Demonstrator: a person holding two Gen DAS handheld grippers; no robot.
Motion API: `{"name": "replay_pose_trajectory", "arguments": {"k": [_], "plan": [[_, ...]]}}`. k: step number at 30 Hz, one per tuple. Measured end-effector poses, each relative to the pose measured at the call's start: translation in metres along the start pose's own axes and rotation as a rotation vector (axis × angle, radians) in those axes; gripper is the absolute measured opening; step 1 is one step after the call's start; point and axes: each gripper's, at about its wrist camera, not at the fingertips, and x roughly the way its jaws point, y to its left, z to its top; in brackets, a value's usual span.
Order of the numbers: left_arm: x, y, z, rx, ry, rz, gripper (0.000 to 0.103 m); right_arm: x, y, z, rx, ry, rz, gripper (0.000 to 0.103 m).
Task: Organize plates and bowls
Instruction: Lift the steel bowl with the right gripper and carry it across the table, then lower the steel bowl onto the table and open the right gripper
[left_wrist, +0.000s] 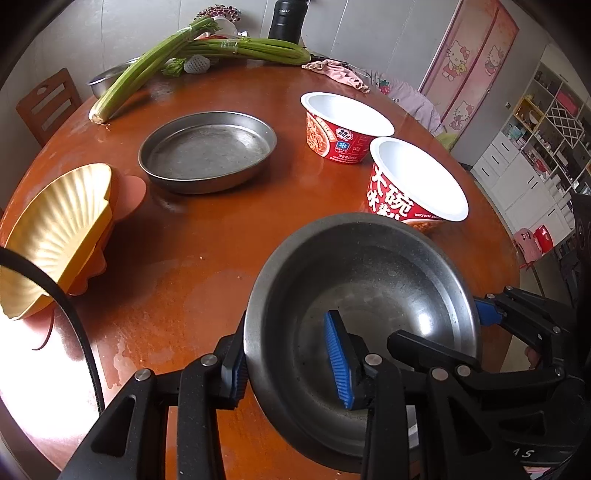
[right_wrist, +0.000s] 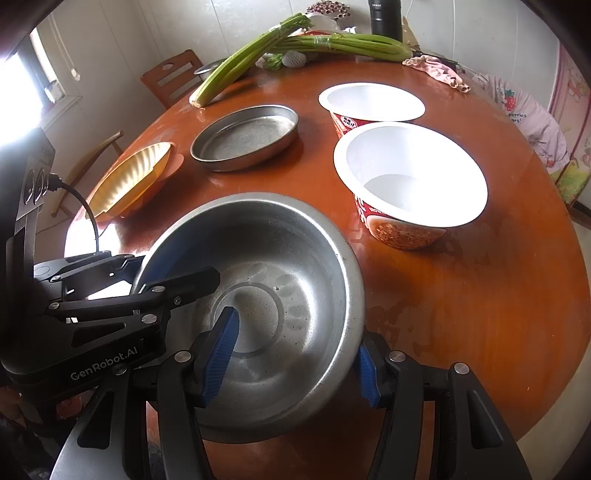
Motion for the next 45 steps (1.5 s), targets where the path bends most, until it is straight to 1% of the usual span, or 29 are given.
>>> {"name": "replay_pose_trajectory", "arguments": {"k": [4,9,15,19,32,40,45], "plan": [[-0.001,0.001,-0.001,-0.002,-0.004,-0.012,0.038,-0.002,-0.001,-0.001,0.001,-0.004,0.005,0.06],[-0.005,0.001,-0.001,-0.005,-0.018,-0.012,0.044,-0.003,0.0,-0.002,-0.011,0.001,-0.013,0.06],[-0.007,0.001,-0.001,-0.002,-0.025,-0.007,0.046,-0.006,0.001,-0.002,-0.027,-0.019,-0.038,0.06],[-0.008,0.003,0.0,-0.011,-0.027,-0.006,0.047,-0.01,0.0,-0.001,-0.035,-0.03,-0.061,0.062],[-0.015,0.005,0.004,-0.016,-0.043,0.006,0.047,-0.021,-0.007,0.002,-0.034,-0.055,-0.079,0.063],[-0.032,0.001,0.018,0.001,-0.089,0.014,0.047,-0.044,-0.021,0.009,-0.006,-0.11,-0.087,0.063],[-0.039,-0.006,0.032,0.023,-0.11,0.012,0.053,-0.056,-0.03,0.017,0.021,-0.144,-0.096,0.063]]}}
